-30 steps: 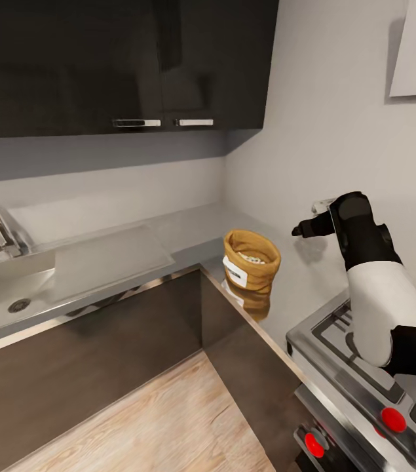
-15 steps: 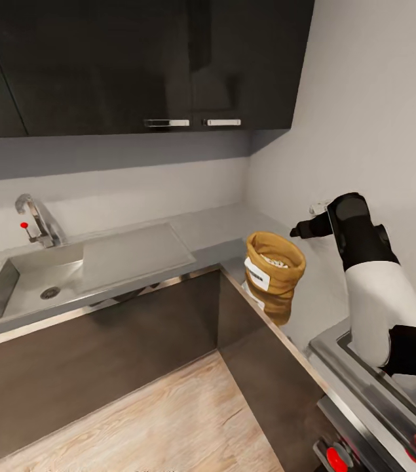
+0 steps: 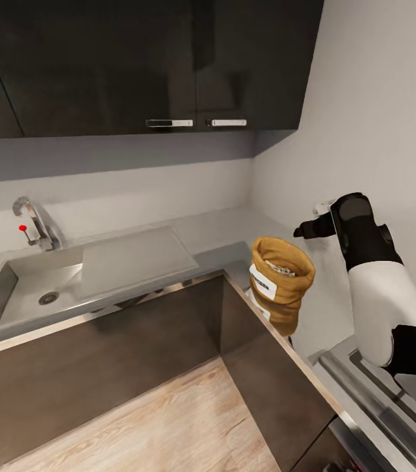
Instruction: In the kitchen, take the popcorn bag from the countertop, put it into the microwave, and heat it until the popcorn is cooked so the cooked popcorn ends up inside the bag.
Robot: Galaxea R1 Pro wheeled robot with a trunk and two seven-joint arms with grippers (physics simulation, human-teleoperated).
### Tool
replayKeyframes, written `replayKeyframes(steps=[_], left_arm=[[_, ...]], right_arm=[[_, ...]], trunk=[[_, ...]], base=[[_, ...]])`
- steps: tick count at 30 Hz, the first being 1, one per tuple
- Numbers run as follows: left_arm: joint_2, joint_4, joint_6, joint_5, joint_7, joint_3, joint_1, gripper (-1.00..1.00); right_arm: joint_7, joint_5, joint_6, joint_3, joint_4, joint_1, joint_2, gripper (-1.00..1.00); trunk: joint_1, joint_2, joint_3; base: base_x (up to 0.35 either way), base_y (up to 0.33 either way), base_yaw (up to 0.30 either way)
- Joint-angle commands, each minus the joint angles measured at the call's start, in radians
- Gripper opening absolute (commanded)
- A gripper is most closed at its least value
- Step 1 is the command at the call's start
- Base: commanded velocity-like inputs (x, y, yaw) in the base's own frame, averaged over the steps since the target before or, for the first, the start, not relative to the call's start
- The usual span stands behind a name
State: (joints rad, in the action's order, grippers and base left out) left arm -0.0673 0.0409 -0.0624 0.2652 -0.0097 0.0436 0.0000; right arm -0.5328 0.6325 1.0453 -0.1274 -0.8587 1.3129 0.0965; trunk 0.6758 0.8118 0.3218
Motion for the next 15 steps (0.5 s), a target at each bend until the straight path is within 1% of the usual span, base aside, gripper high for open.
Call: replayKeyframes(steps=[1,6,8,9,10,12,15], left_arm=[[0.0,0.001,-0.002,0.003,-0.001,0.004,0.0,1.0],[0.0,0.001,-0.002,0.003,-0.001,0.004,0.0,1.0],[0.0,0.001,-0.002,0.003,-0.001,0.004,0.0,1.0],[0.0,0.001,-0.002,0.003,-0.001,0.004,0.0,1.0],[0.0,0.001,-0.002,0.003,-0.001,0.004,0.0,1.0],[0.0,0.001,-0.002,0.003,-0.001,0.004,0.0,1.0],[0.0,0.001,-0.002,0.002,-0.001,0.004,0.0,1.0]], right_arm=[[-0.01,0.01,0.002,-0.001,0.0,0.0,0.0,1.0],[-0.015,0.008,0.002,-0.001,0.001,0.0,0.004,1.0],[-0.018,0.009,0.002,-0.001,0.001,-0.005,0.019,1.0],[-0.02,0.008,0.002,-0.001,0.0,-0.008,0.031,1.0],[-0.021,0.006,0.002,-0.001,0.0,-0.009,0.037,1.0],[-0.024,0.003,0.002,-0.001,0.001,-0.011,0.044,1.0],[-0.027,0.0,0.002,-0.001,0.001,-0.023,0.047,1.0]], trunk=[[0.0,0.001,0.001],[0.0,0.001,0.001],[0.0,0.001,0.001],[0.0,0.001,0.001],[0.0,0.001,0.001],[0.0,0.001,0.001],[0.0,0.001,0.001]], base=[[0.011,0.0,0.0],[0.003,0.0,0.0],[0.0,0.0,0.0],[0.0,0.0,0.0],[0.0,0.0,0.0],[0.0,0.0,0.0],[0.0,0.0,0.0]])
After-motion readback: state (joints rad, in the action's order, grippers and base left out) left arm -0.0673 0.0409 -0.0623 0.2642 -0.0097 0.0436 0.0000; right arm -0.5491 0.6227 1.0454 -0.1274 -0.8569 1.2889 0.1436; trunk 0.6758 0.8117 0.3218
